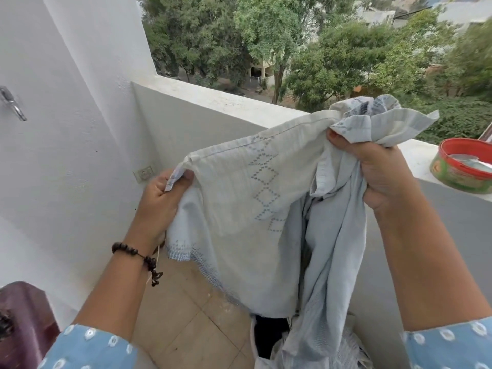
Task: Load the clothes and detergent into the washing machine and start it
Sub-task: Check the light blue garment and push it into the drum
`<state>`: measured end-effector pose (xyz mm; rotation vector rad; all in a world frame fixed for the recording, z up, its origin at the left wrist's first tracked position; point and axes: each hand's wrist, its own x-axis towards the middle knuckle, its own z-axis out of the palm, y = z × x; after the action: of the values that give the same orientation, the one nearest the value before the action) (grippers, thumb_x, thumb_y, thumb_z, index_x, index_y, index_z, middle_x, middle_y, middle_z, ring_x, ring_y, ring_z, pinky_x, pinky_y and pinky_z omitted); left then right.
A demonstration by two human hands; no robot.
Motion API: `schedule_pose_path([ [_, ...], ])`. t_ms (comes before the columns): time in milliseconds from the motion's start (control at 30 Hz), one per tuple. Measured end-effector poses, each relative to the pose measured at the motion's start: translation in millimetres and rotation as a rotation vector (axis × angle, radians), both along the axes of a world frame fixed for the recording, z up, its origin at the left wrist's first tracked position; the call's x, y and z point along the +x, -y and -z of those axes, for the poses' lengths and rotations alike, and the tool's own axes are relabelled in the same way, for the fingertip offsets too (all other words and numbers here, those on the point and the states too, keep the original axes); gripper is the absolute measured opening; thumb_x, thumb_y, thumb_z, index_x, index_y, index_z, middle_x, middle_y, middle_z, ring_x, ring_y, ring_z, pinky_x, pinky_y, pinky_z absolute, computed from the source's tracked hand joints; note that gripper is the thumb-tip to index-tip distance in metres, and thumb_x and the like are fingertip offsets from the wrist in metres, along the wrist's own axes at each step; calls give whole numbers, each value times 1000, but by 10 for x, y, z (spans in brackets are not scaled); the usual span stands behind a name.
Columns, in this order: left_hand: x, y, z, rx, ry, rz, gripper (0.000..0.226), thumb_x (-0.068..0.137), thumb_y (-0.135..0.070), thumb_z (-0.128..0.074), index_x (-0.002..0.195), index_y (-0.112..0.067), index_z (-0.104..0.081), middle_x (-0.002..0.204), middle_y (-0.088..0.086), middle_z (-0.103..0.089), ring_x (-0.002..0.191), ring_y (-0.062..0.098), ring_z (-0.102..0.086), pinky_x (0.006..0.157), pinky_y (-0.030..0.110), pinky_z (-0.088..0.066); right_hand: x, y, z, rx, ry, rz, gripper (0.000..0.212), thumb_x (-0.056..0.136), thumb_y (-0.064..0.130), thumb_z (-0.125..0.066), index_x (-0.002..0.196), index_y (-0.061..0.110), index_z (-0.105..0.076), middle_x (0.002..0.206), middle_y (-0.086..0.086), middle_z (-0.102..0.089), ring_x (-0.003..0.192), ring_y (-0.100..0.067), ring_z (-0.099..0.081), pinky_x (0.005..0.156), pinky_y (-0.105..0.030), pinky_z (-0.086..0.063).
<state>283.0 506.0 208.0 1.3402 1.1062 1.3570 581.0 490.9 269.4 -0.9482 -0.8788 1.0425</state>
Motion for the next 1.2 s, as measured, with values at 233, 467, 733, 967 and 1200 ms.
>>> schedule_pose_path([
  [233,790,51,-259,113,96,355,85,66,-62,-77,136,-27,-43,140,10,-54,127,26,-57,106,47,-45,-596,57,264,12,160,-372,29,70,5,-80,96,13,-72,93,-3,-76,92,-20,-73,81,-36,-58],
  [467,1018,40,-150,120,20,428,116,55,-55,-87,151,-25,-28,143,2,-50,129,18,-55,105,37,-48,-682,90,513,-58,48,-441,40,79,18,-63,115,1,-63,100,-12,-73,94,-26,-71,80,-37,-60],
  [733,1141,90,-69,86,9,427,80,75,0,-77,144,-18,-41,136,8,-60,127,21,-58,105,38,-48,-654,138,453,-41,-257,-696,64,65,63,-73,108,15,-70,104,-7,-71,97,-21,-68,93,-36,-53],
  [967,1211,90,-3,60,-52,297,41,77,-15,-81,115,-9,-66,113,17,-71,111,37,-65,100,59,-48,-460,165,333,-43,-80,-655,64,71,73,-42,77,19,-77,85,-5,-73,84,-20,-70,91,-36,-54],
  [1200,1275,81,-145,129,-44,-120,23,79,-5,-75,100,-7,-68,95,11,-72,91,13,-65,89,38,-54,-93,118,609,19,502,-472,115,60,72,-71,147,56,2,160,21,-12,143,-8,-30,115,-43,-33],
])
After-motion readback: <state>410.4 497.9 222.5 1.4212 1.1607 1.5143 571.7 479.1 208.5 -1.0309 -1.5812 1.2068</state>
